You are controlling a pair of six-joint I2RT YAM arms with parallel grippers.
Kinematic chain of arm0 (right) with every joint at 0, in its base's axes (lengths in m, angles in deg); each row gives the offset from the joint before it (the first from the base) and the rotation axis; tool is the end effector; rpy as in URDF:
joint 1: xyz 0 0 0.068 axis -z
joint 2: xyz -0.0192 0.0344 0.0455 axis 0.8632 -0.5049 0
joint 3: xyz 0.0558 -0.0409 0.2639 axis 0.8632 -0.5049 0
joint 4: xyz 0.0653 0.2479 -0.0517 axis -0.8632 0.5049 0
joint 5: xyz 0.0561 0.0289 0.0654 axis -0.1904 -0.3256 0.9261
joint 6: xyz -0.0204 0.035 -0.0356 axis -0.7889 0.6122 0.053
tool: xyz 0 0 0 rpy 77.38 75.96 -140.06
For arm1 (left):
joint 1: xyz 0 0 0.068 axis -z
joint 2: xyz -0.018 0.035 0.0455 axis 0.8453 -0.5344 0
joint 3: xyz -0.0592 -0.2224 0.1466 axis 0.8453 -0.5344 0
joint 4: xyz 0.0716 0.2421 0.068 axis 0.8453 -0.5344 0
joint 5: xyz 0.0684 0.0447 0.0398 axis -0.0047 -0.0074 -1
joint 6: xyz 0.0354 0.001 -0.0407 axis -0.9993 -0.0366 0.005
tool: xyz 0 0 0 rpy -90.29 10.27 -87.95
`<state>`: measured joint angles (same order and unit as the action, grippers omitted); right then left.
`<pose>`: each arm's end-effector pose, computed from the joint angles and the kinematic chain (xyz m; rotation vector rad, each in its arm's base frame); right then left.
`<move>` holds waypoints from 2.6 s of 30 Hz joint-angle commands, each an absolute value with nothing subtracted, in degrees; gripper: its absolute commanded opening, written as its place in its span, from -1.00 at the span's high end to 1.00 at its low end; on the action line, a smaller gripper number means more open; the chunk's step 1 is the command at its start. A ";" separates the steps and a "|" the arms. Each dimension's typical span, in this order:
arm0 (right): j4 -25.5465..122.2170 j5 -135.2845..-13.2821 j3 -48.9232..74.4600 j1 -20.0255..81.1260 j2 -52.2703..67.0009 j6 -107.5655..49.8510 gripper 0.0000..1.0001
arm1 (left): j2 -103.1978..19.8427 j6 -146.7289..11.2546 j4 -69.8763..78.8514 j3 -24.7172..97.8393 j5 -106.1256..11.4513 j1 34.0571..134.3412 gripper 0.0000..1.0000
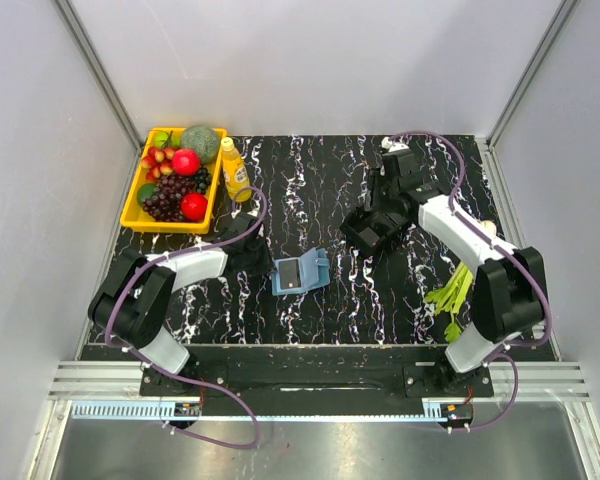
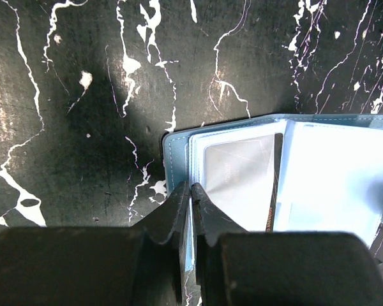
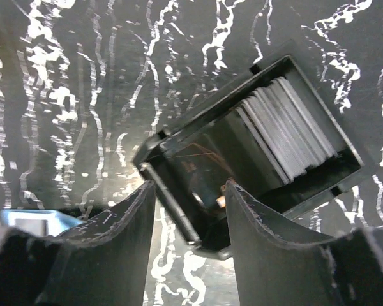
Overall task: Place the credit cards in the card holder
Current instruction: Insert the credit card into the card holder, then pick up the credit card from the storage box.
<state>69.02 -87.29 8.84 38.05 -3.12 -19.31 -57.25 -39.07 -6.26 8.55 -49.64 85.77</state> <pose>0.3364 0.1299 0.2785 -0.0565 2.2958 0.2378 0.2611 -0.1434 0.1498 -0.2376 2.6307 -0.5747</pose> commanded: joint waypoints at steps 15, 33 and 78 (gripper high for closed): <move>77.89 -96.86 21.16 39.64 -20.53 -41.30 -0.25 | -58.64 -40.91 -7.90 9.74 -47.60 85.91 0.79; 75.16 -105.83 20.54 38.06 -27.48 -45.08 -0.29 | -59.43 -41.00 -7.20 9.74 -46.63 85.91 0.80; 72.96 -98.36 17.38 37.62 -16.67 -44.02 1.00 | -60.31 -41.35 -6.67 9.04 -45.58 85.30 0.81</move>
